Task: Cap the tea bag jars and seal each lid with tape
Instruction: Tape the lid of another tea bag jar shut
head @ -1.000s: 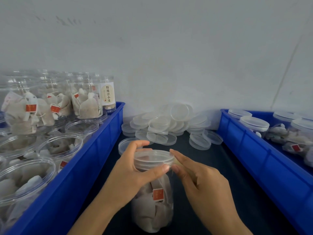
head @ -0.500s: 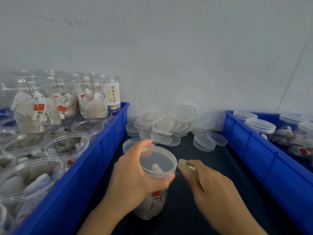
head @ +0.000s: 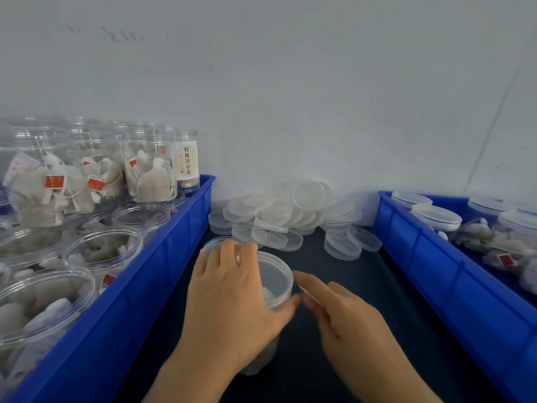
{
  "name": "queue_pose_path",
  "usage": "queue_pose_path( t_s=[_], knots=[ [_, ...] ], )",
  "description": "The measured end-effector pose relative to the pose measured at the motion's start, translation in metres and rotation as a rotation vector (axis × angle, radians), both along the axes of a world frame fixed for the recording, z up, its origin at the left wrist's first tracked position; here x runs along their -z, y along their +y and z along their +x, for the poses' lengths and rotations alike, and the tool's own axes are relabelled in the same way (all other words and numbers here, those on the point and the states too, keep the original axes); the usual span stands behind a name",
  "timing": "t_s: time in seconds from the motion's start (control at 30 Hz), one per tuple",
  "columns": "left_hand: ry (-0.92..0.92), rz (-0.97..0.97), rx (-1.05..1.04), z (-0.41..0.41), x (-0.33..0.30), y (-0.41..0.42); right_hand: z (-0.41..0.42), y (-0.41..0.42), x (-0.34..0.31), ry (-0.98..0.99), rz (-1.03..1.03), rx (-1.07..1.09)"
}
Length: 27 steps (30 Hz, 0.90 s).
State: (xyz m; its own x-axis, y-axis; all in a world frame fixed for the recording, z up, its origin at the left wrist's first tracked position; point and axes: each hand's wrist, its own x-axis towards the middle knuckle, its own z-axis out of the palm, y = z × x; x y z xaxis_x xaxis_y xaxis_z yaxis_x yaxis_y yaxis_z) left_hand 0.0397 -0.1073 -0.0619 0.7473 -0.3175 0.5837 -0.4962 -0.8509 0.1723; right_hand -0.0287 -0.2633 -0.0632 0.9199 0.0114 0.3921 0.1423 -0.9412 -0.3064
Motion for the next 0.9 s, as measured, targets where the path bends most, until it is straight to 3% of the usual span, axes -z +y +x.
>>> queue_pose_path(
  t_s=[0.47, 0.9],
  knots=[
    [0.056, -0.105, 0.07, 0.002, 0.004, -0.008, 0.003, 0.016, -0.001, -0.076, -0.11, 0.204],
    [0.033, -0.106, 0.026, -0.002, 0.004, -0.012, 0.017, 0.021, -0.001, -0.04, 0.052, 0.284]
  ],
)
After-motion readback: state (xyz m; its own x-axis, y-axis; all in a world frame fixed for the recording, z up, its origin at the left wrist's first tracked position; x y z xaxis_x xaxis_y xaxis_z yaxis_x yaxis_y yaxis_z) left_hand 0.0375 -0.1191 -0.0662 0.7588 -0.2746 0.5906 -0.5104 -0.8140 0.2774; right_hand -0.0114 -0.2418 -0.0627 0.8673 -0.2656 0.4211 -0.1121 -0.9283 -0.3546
